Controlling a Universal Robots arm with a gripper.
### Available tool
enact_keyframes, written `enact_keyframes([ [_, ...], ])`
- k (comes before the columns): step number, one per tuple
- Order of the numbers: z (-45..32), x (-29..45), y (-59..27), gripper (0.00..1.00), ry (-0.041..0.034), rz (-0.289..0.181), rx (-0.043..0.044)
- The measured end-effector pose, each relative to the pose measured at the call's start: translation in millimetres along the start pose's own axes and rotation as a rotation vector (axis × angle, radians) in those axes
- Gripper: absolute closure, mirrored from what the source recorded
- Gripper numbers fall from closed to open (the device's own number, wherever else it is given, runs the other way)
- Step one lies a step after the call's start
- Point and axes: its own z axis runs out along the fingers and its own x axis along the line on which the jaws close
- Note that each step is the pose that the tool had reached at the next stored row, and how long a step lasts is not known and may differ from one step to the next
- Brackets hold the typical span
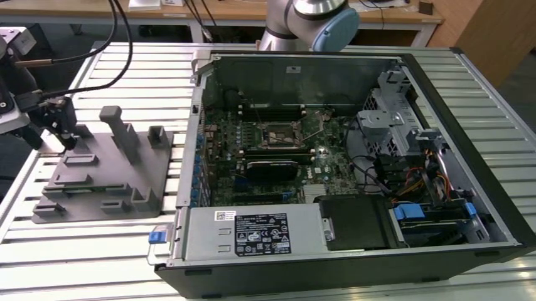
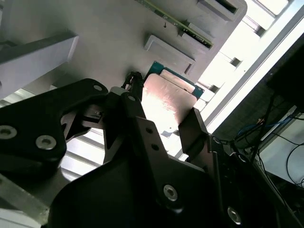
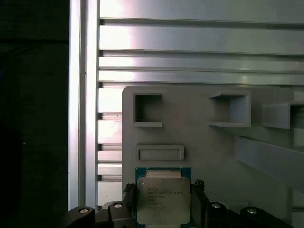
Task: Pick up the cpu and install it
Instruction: 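Pick up the cpu and move it towards the insertion slot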
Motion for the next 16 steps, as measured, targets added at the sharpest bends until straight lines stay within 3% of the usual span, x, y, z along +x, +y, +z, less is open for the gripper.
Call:
enact_keyframes([
  [16, -23.1, -0.5, 0.8, 0.46, 0.0001, 0.0, 0.0],
])
